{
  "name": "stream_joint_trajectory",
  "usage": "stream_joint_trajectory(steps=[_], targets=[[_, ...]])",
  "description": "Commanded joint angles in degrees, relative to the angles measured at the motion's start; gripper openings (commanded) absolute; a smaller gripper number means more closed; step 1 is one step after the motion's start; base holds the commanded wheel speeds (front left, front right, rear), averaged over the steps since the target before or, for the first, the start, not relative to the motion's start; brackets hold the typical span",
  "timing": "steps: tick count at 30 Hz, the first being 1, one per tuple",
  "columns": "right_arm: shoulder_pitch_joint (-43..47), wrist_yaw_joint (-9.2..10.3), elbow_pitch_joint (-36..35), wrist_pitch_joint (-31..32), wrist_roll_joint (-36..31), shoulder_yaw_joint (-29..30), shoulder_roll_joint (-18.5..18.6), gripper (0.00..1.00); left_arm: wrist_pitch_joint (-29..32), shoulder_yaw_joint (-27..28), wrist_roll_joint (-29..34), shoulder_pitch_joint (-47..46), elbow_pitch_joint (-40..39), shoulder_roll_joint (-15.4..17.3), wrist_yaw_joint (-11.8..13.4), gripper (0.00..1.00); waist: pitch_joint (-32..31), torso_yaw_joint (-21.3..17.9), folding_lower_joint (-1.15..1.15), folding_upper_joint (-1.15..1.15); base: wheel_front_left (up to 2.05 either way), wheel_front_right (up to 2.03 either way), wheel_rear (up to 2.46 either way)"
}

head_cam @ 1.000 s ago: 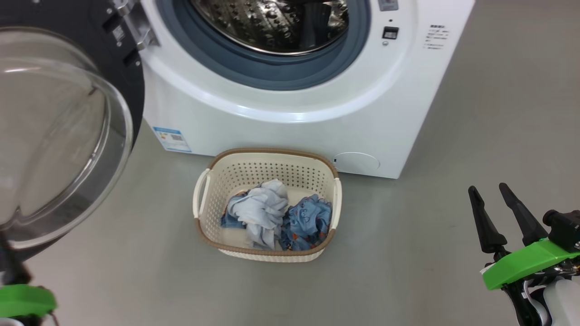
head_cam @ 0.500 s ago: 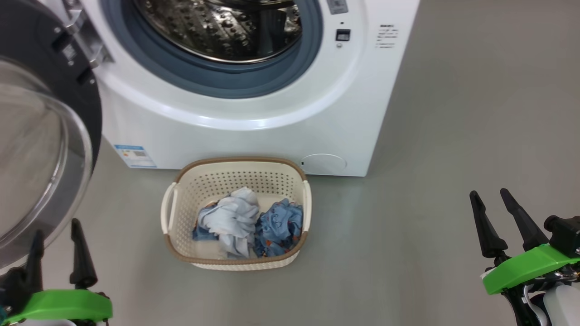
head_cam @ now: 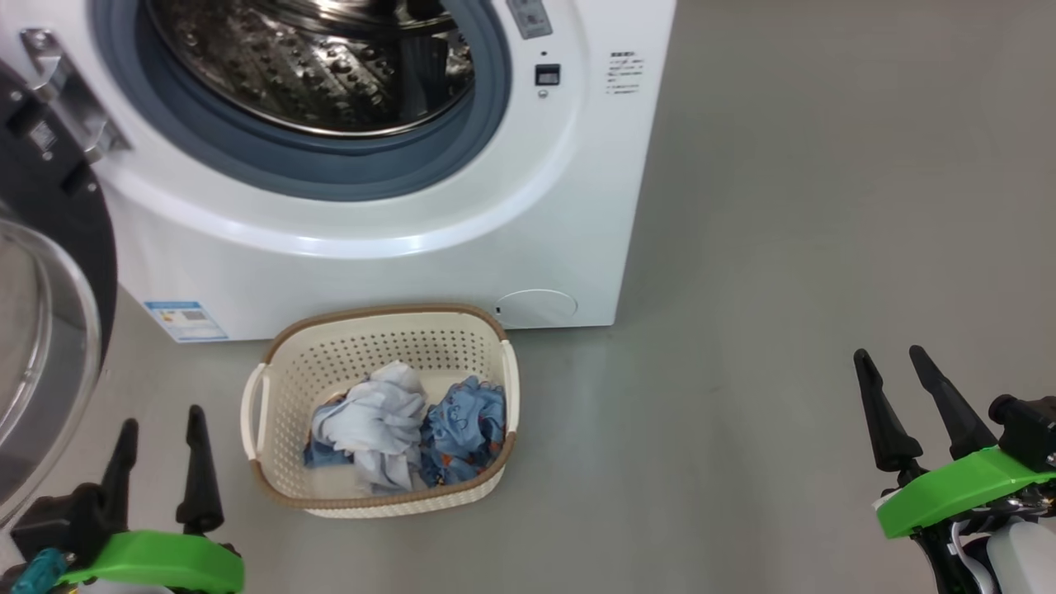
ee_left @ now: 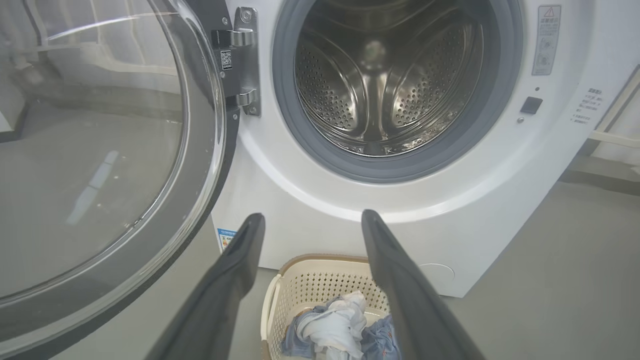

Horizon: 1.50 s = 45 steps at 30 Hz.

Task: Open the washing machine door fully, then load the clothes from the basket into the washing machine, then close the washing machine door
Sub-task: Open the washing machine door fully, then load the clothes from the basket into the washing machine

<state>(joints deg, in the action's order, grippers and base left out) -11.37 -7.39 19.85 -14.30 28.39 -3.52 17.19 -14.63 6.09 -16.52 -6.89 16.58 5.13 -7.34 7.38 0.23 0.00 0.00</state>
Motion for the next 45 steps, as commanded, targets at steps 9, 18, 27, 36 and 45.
stream_joint_trajectory(steps=[9,18,27,36,45], targets=[[1.3,-0.1,-1.6,-0.7,0.1,-1.0,0.3,1.0,-0.4,-0.6,-0.5,0.0,-0.2,1.6,-0.1,1.0,-0.3,-2.7,0.0,0.0,0.0,0.0,0.0],[1.3,-0.1,-1.8,-0.7,0.0,-0.5,0.1,1.0,-0.4,-1.8,-1.3,-0.6,-0.1,2.1,-0.1,1.0,0.1,-3.4,0.0,0.0,0.0,0.0,0.0],[1.3,-0.1,-2.0,-0.7,-0.1,-0.3,-0.1,1.0,-0.4,-2.8,-1.5,-0.8,0.2,2.8,-0.1,1.0,0.2,-3.2,0.0,0.0,0.0,0.0,0.0],[0.8,-0.1,-2.2,-0.7,-0.1,-0.2,-0.2,1.0,-0.4,-3.7,-2.8,-1.6,-0.4,2.9,-0.1,1.0,1.0,-2.9,0.0,0.0,0.04,-0.15,0.11],[0.3,-0.1,-2.3,-0.7,-0.2,-0.3,-0.2,1.0,-0.4,-4.2,-3.0,-2.2,-0.8,3.2,-0.1,1.0,1.8,-2.9,0.0,0.0,0.69,-1.36,0.66]])
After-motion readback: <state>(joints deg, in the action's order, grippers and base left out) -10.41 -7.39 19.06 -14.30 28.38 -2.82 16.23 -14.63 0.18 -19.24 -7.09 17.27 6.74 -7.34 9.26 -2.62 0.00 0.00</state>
